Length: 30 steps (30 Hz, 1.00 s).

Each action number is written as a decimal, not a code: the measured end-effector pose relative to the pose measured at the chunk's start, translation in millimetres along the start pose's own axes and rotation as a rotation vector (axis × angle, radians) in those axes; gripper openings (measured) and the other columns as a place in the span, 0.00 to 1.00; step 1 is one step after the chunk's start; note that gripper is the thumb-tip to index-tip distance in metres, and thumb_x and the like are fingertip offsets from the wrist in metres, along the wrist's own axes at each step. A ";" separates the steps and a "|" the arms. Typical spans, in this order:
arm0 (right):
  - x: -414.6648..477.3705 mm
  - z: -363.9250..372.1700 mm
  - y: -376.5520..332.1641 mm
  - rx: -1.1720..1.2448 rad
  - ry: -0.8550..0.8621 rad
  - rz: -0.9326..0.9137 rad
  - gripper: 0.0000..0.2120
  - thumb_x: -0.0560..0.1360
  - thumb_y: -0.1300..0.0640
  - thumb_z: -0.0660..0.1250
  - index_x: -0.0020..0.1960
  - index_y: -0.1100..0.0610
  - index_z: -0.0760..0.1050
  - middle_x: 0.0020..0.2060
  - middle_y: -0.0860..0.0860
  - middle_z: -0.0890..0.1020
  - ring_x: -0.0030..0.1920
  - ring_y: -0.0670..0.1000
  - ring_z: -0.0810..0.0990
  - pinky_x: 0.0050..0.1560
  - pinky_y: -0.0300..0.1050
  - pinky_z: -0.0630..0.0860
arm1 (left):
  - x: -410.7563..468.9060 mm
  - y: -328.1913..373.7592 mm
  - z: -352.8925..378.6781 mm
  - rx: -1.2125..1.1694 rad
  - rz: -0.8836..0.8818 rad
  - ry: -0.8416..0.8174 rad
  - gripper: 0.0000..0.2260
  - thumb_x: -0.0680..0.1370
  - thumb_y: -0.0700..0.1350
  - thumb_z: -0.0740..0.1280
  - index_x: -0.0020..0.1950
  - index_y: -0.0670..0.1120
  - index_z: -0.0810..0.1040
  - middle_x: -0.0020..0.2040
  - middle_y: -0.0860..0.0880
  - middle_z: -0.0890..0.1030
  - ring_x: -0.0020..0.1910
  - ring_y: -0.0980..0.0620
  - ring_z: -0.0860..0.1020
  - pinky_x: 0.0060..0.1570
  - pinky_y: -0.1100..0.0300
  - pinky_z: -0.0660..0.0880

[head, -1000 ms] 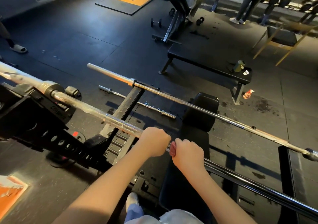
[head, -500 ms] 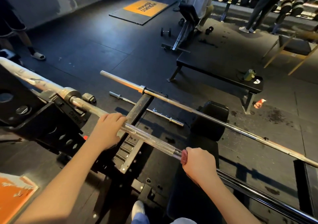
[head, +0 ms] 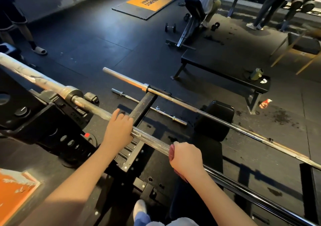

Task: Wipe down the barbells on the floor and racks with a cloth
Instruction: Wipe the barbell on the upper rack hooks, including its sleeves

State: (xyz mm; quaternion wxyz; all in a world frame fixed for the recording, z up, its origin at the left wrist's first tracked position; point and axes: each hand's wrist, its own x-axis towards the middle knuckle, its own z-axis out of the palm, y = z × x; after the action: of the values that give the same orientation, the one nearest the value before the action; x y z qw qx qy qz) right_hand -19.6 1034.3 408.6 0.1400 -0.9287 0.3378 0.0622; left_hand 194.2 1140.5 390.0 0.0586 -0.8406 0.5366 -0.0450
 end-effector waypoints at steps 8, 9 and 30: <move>-14.6 -0.4 4.3 -0.085 0.025 -0.045 0.13 0.78 0.46 0.63 0.56 0.53 0.70 0.50 0.50 0.78 0.48 0.49 0.79 0.41 0.38 0.69 | 4.6 -0.3 0.0 -0.024 -0.017 -0.042 0.09 0.66 0.48 0.72 0.43 0.49 0.76 0.41 0.51 0.79 0.47 0.48 0.77 0.69 0.50 0.63; -2.8 -2.3 -4.1 -0.062 0.009 -0.062 0.12 0.79 0.45 0.62 0.55 0.53 0.70 0.49 0.50 0.78 0.48 0.50 0.80 0.42 0.39 0.70 | 5.6 0.5 -0.9 -0.024 -0.019 -0.046 0.09 0.67 0.49 0.71 0.44 0.49 0.76 0.42 0.51 0.80 0.48 0.48 0.77 0.69 0.50 0.62; 65.2 -17.7 -11.7 0.710 -0.697 0.030 0.23 0.81 0.41 0.52 0.63 0.53 0.76 0.58 0.52 0.79 0.59 0.51 0.77 0.67 0.47 0.69 | 7.2 3.0 -7.3 0.028 -0.079 -0.088 0.09 0.72 0.50 0.68 0.48 0.50 0.74 0.44 0.52 0.78 0.49 0.50 0.74 0.64 0.53 0.65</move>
State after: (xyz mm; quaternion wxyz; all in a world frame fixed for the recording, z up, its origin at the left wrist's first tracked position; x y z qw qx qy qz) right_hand 38.1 997.8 414.4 0.5512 -0.7428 0.2843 0.2523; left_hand 193.6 1132.3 396.8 0.0922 -0.8613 0.4993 -0.0177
